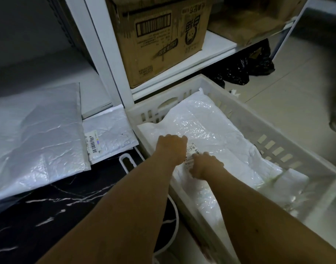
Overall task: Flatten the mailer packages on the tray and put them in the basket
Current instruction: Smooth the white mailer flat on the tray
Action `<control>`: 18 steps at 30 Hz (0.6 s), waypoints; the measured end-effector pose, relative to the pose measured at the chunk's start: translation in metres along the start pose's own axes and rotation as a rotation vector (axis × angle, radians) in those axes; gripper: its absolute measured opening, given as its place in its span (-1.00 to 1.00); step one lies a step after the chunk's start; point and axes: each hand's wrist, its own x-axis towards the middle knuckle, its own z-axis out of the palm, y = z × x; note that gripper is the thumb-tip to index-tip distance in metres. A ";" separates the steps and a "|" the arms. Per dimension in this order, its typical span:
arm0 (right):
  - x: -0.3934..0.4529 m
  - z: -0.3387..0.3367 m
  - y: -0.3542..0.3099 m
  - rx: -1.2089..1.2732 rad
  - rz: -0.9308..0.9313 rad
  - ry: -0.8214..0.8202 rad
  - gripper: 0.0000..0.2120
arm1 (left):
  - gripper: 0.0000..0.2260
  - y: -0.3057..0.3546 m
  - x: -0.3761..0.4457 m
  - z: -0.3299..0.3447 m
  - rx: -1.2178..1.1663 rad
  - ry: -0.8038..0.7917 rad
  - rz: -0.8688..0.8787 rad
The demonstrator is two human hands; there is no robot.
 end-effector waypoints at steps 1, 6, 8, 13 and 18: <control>-0.007 -0.010 -0.001 -0.024 -0.007 0.058 -0.52 | -0.73 -0.001 -0.005 -0.005 -0.005 0.021 0.009; -0.051 -0.046 -0.020 -0.045 -0.088 0.181 -0.66 | -0.65 -0.006 -0.042 -0.035 -0.050 0.068 0.031; -0.073 -0.060 -0.031 -0.050 -0.146 0.197 -0.67 | -0.66 -0.010 -0.063 -0.049 -0.081 0.108 0.030; -0.134 -0.095 -0.071 -0.214 -0.325 0.217 -0.68 | -0.70 -0.034 -0.128 -0.075 -0.177 0.149 -0.033; -0.179 -0.097 -0.126 -0.353 -0.431 0.154 -0.68 | -0.71 -0.081 -0.205 -0.077 -0.168 0.153 -0.200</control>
